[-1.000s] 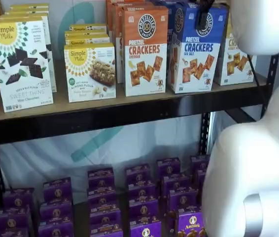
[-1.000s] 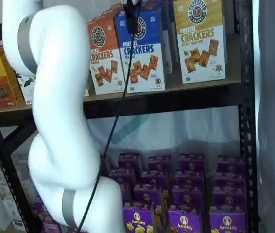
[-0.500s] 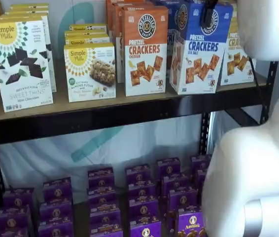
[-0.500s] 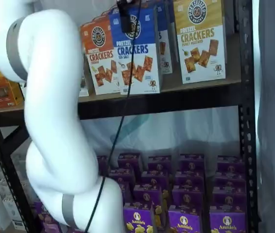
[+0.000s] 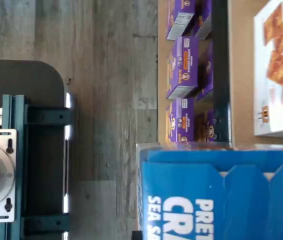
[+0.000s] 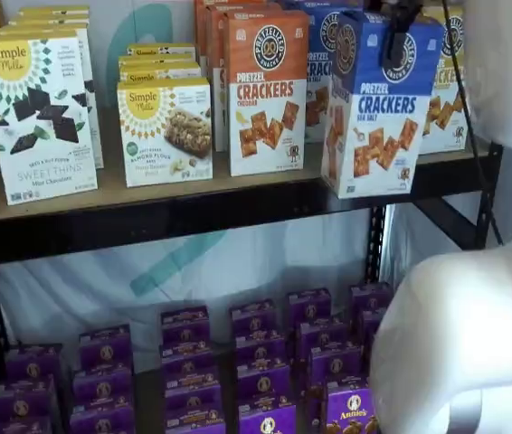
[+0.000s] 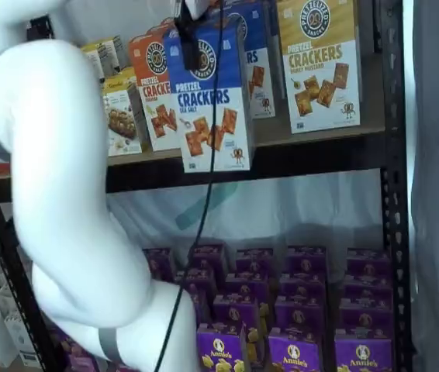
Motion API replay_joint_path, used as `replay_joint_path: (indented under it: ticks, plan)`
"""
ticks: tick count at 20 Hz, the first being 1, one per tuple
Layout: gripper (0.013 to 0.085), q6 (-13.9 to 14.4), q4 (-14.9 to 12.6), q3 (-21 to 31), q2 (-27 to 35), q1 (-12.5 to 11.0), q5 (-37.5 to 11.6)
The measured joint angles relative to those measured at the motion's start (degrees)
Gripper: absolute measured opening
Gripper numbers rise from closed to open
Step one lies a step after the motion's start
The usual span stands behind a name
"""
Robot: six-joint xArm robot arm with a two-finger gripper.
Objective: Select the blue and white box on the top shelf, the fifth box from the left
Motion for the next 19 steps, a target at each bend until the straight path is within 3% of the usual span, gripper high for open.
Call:
replay_joint_path:
  ticks: [19]
  plan:
    - [0.061,-0.61,-0.72,17.45,-13.3,0.0,-2.92]
